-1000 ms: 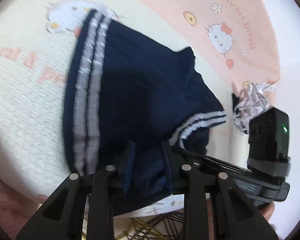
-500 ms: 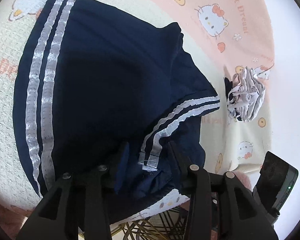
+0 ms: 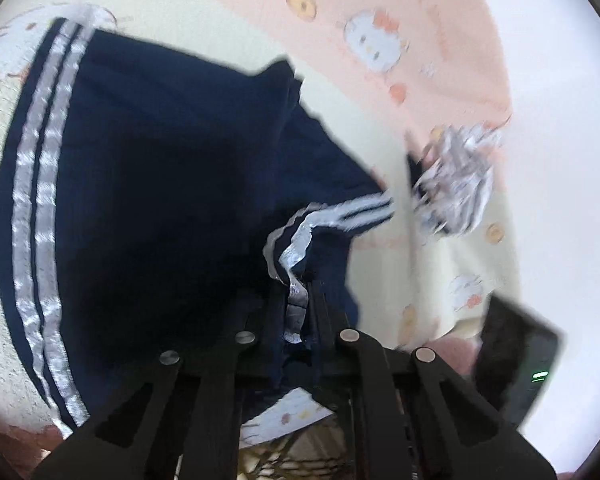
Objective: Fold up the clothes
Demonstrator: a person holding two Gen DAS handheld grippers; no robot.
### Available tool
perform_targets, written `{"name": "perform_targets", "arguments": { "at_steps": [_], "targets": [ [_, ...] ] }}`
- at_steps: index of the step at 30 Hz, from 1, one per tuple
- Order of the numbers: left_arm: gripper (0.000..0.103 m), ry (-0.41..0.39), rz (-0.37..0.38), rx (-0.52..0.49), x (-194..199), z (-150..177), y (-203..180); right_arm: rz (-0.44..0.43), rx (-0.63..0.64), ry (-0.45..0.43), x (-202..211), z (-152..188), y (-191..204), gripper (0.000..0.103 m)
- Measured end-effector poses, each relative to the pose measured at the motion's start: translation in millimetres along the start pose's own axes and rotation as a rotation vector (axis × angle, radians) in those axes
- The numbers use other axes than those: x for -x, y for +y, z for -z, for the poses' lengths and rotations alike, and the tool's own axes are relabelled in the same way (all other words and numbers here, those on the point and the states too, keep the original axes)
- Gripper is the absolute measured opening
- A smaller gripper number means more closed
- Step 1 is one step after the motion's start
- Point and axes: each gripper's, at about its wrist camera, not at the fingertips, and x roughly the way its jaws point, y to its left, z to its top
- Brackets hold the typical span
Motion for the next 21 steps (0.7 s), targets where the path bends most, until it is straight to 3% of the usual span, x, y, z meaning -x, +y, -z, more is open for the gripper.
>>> {"name": "perform_targets", "arguments": {
  "at_steps": [6,10,11,13,15,18,21],
  "targets": [
    [0.011,-0.093,0.061,0.08,30.3,-6.9,12.0,-0.024,0.039,-0.042,3.7,-7.4,15.3,0.048],
    [0.011,-0.143,0.036,0.098,47.6,-7.5,19.0,0.141,0.071,-0.024,-2.6,-15.4,25.7,0.048],
    [0.011,-0.13,-0.008,0.101,47.2,-6.4,21.4,0.192,0.074,-0.007,-3.6,-15.1,26.0,0.048],
    [0.011,-0.08,-0.123,0.091,41.2,-2.6,25.2,0.195,0.08,0.005,0.7,-8.7,24.0,0.048],
    [0.011,-0.01,-0.17,0.098,28.2,4.4,30.5,0.222,0.094,0.028,2.5,0.2,23.1,0.048],
    [0.011,0.035,-0.194,0.082,19.9,10.5,30.9,0.251,0.108,0.077,-5.7,13.0,19.7,0.047],
    [0.011,0.058,-0.164,0.103,19.4,10.0,35.6,0.203,0.075,0.078,-4.0,16.2,11.2,0.048]
  ]
}}
